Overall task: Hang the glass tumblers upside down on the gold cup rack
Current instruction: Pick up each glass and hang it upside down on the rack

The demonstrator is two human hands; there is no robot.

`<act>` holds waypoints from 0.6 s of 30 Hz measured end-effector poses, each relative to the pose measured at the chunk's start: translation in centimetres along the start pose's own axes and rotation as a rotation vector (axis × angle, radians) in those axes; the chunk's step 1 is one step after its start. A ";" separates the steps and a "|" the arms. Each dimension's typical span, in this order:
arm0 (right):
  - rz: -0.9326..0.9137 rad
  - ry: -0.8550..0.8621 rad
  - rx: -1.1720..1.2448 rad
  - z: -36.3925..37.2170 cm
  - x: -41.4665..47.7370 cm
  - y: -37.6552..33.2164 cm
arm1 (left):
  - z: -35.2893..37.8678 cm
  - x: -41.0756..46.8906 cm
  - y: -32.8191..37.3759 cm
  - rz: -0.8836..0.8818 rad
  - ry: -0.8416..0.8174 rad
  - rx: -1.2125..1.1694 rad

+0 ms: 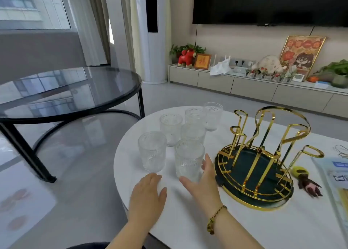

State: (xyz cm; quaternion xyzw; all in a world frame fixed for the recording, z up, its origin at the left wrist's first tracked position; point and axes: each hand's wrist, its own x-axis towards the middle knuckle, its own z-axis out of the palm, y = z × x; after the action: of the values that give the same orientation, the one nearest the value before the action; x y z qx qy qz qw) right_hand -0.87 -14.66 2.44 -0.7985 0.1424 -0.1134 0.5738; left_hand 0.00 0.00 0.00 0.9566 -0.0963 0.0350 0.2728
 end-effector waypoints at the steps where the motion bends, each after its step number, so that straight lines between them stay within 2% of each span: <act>1: 0.008 0.008 0.013 0.2 0.3 0.0 | 0.2 0.3 -0.2 0.021 0.007 0.033; 6: 0.001 -0.012 0.052 1.3 1.4 1.3 | 0.8 0.7 -0.5 0.073 0.035 0.070; 18: -0.064 0.094 -0.013 1.5 2.1 1.2 | 0.6 0.8 -0.4 0.092 0.057 0.087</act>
State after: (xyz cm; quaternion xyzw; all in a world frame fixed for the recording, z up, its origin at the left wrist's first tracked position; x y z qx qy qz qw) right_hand 1.52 -14.43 0.87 -0.8002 0.1442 -0.1681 0.5573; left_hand 0.85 -0.14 -0.61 0.9607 -0.1306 0.0788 0.2318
